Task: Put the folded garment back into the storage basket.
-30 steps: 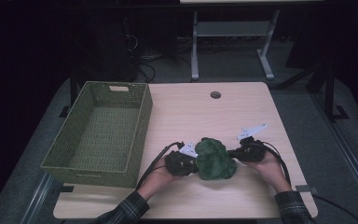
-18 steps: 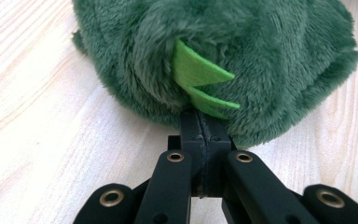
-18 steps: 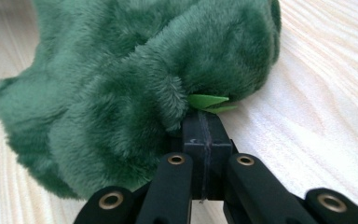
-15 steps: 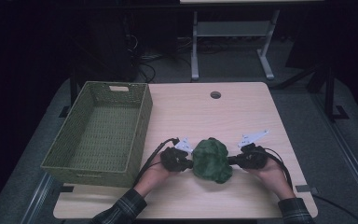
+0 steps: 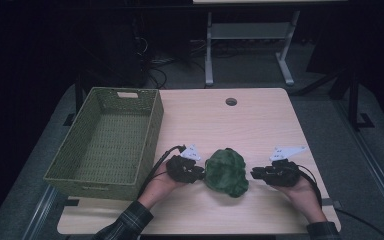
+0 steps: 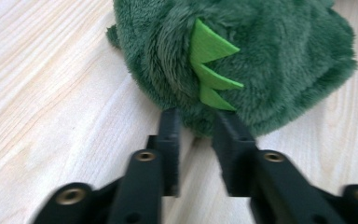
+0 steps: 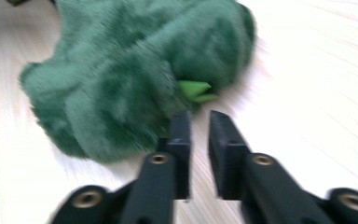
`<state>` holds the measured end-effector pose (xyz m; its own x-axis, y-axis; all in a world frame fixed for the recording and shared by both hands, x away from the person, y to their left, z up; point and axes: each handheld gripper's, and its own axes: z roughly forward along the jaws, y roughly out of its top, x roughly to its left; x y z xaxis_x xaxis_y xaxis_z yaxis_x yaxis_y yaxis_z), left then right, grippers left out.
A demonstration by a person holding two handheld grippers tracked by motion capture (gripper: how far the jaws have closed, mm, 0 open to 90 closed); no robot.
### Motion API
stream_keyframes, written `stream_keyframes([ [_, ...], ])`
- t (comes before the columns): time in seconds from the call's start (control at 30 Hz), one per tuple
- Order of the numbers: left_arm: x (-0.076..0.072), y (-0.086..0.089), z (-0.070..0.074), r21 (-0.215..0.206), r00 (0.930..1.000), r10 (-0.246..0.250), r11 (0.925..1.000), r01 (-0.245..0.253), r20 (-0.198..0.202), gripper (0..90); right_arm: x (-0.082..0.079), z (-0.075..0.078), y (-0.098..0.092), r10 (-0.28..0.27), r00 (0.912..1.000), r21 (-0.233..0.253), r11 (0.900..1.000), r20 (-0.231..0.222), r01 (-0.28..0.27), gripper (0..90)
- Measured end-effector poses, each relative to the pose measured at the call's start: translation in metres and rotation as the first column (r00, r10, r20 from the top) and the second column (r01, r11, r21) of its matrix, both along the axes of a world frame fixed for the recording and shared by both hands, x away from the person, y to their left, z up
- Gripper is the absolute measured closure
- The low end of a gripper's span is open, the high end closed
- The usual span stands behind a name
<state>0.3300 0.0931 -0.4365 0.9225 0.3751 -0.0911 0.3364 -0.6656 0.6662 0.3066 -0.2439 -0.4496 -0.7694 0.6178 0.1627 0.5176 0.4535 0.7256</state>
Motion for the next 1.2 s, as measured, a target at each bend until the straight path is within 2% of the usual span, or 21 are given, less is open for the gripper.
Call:
stream_keyframes([
  [0.13, -0.004, 0.001, 0.006, 0.0, 0.9999, -0.011, 0.9999, 0.011, -0.004, 51.9, -0.01, -0.004, -0.011, -0.065, 0.9973, -0.01, 0.998, 0.033, 0.066, 53.6],
  [0.23, -0.004, 0.0, 0.01, 0.013, 0.9995, -0.028, 0.9995, 0.027, 0.018, 37.3, -0.018, -0.011, -0.019, -0.114, 0.9927, -0.025, 0.993, 0.041, 0.115, 37.2],
  [0.33, -0.002, -0.002, 0.016, 0.002, 0.9985, -0.038, 0.9993, 0.038, 0.04, 30.2, -0.026, -0.017, -0.024, -0.182, 0.9818, -0.054, 0.981, 0.054, 0.185, 21.6],
  [0.4, 0.0, -0.005, 0.02, -0.002, 0.9981, -0.05, 0.9987, 0.05, 0.037, 27.5, -0.03, -0.02, -0.027, -0.212, 0.9754, -0.077, 0.973, 0.062, 0.216, 13.3],
  [0.47, 0.001, -0.006, 0.023, 0.01, 0.9962, -0.072, 0.9974, 0.072, 0.049, 24.5, -0.031, -0.023, -0.03, -0.242, 0.9684, -0.08, 0.966, 0.059, 0.246, 11.0],
  [0.5, 0.002, -0.007, 0.025, 0.004, 0.9959, -0.076, 0.9971, 0.076, 0.05, 23.0, -0.032, -0.024, -0.031, -0.251, 0.966, -0.08, 0.963, 0.061, 0.256, 9.0],
  [0.57, 0.005, -0.008, 0.026, -0.007, 0.9954, -0.085, 0.9963, 0.085, 0.044, 19.1, -0.031, -0.026, -0.033, -0.26, 0.9639, -0.087, 0.961, 0.059, 0.264, 7.9],
  [0.67, 0.009, -0.011, 0.028, -0.005, 0.9912, -0.121, 0.9926, 0.122, 0.054, 16.1, -0.03, -0.029, -0.031, -0.266, 0.9615, -0.111, 0.956, 0.07, 0.272, 7.8],
  [0.73, 0.011, -0.015, 0.029, -0.021, 0.9895, -0.137, 0.9902, 0.138, 0.047, 14.9, -0.03, -0.031, -0.029, -0.269, 0.9607, -0.122, 0.954, 0.069, 0.275, 6.4],
  [0.87, 0.015, -0.024, 0.028, -0.018, 0.9832, -0.175, 0.9842, 0.176, 0.052, 14.0, -0.029, -0.033, -0.029, -0.264, 0.9616, -0.114, 0.956, 0.076, 0.271, 5.2],
  [1.03, 0.02, -0.034, 0.021, -0.026, 0.9798, -0.194, 0.9804, 0.195, 0.049, 14.0, -0.029, -0.033, -0.03, -0.264, 0.9613, -0.11, 0.956, 0.079, 0.272, 5.1],
  [1.13, 0.02, -0.043, 0.014, -0.003, 0.9759, -0.215, 0.9766, 0.215, 0.038, 14.0, -0.029, -0.033, -0.03, -0.264, 0.9613, -0.11, 0.956, 0.079, 0.272, 5.1],
  [1.2, 0.019, -0.05, 0.008, 0.032, 0.9713, -0.234, 0.9719, 0.233, 0.039, 14.0, -0.029, -0.033, -0.03, -0.264, 0.9612, -0.11, 0.956, 0.079, 0.272, 5.2],
])
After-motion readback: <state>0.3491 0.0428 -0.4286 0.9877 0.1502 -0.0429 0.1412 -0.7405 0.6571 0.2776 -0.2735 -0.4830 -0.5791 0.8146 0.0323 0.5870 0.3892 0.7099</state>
